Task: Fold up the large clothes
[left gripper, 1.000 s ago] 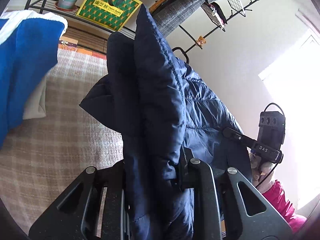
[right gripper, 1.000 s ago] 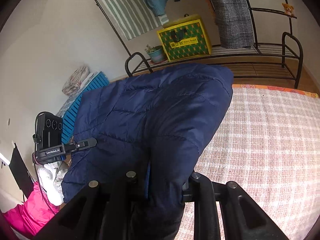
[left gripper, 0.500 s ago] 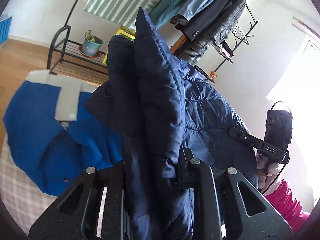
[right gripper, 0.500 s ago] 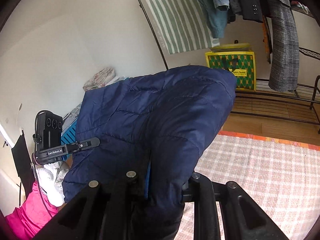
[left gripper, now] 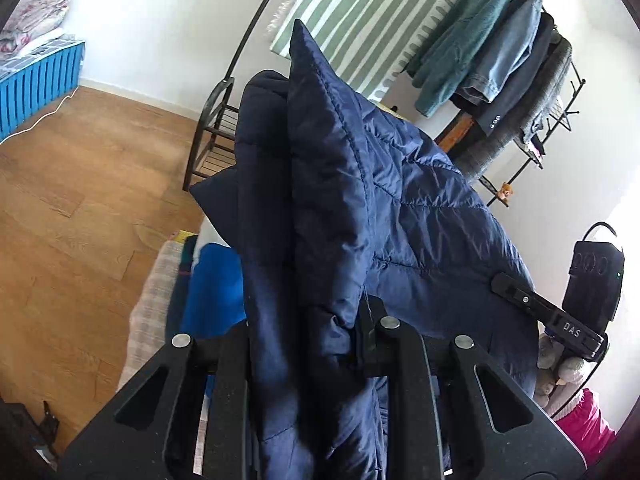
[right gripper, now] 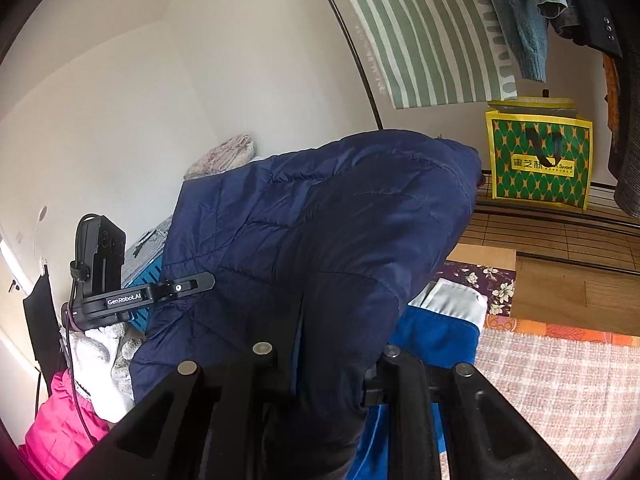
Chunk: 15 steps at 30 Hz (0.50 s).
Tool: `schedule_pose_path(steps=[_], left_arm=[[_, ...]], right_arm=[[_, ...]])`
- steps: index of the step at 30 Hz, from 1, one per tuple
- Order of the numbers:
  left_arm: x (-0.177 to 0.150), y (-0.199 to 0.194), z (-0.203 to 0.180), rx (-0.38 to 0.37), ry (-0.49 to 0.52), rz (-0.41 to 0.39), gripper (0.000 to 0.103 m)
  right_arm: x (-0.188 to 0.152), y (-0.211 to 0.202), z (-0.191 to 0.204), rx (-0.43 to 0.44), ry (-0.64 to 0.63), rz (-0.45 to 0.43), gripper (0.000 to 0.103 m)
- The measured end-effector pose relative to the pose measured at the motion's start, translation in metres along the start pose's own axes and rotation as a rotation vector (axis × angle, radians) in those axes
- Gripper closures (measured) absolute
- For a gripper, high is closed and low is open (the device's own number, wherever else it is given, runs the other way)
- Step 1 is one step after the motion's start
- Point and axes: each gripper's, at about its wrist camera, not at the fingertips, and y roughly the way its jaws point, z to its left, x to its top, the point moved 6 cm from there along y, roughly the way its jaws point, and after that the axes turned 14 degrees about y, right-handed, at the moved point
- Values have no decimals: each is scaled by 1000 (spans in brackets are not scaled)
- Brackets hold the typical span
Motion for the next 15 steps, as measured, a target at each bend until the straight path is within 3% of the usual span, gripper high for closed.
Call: schedule_pose_path(steps=[5,6,7,11,13,15], left_arm=[[-27,53,41,48,-65,125,81],[-35,65,44,70,-65,159,78],[-40,73,47,100,-59,178,68],[-47,80,61,134,-131,178,37],[-45,71,71,169,-166,154,36],[-42,58,81,239,-190,128,36]], right_arm=[[-30,41,-27,-38,59,68,85],[-37,50,-37,-70,68,89,85],[-43,57,-48,-97,89,109,83],[-52,67,-91,-135,235,187,64],[-49,62,-94,-120,232,189,64],[-47,53,-89,-158,157,174,63]])
